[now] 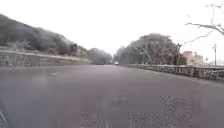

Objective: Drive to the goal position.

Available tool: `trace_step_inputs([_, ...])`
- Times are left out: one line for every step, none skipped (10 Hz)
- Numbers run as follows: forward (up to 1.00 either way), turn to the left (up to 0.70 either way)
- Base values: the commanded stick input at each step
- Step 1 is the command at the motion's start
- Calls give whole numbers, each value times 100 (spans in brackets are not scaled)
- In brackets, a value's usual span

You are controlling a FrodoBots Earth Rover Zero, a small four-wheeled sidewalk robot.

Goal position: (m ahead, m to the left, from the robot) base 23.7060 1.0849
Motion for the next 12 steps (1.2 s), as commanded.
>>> trace_step_inputs([100,1])
trace_step_inputs([100,2])
trace_step_inputs([100,0])
trace_step_inputs([100,0])
trace_step_inputs([100,0])
trace_step_inputs([100,0])
trace_step_inputs([100,0])
trace_step_inputs([100,0])
trace_step_inputs([100,0])
trace_step_inputs([100,3])
trace_step_inputs([100,6])
trace_step_inputs([100,10])
